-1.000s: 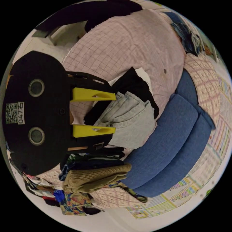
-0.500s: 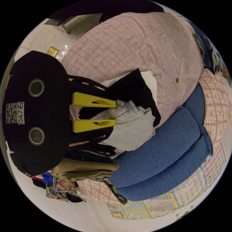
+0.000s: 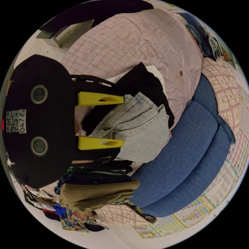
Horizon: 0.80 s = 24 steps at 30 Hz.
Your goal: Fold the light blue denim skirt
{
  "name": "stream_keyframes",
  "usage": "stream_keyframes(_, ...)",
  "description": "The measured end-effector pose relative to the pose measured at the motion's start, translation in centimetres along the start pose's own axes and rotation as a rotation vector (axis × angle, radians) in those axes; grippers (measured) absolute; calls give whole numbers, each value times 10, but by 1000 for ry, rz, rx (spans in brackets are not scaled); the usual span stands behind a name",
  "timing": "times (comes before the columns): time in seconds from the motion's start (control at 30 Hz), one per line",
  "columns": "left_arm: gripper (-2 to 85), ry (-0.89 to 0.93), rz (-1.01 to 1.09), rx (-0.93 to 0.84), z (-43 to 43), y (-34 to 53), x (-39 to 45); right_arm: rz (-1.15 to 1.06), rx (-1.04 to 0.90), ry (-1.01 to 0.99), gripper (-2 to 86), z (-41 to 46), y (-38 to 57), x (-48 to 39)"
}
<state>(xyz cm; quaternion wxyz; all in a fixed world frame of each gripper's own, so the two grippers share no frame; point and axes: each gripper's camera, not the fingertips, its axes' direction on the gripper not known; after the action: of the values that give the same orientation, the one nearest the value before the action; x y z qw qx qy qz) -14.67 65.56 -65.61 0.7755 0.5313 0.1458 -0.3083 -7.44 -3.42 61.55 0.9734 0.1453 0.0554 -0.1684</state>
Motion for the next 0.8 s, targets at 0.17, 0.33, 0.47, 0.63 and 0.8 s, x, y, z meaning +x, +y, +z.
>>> stream_keyframes(0.17, 13, 17, -5, 10, -33, -33, -23, 55, -63, -197, 18, 2, -36, 35)
stream_keyframes(0.33, 10, 110, -8, 0, -53, -73, -48, 202, 235, -330, 11, -70, -45, 69)
stream_keyframes(0.47, 31, 325, -54, -26, -48, -121, -70, 205, 497, -574, 10, -139, -49, 58)
stream_keyframes(0.63, 106, 825, -333, -65, 7, -159, -135, 30, 552, -830, 10, -181, -52, -54)
stream_keyframes(0.8, 165, 1108, -614, -123, 67, -173, -189, -168, 417, -934, 10, -179, -52, -218)
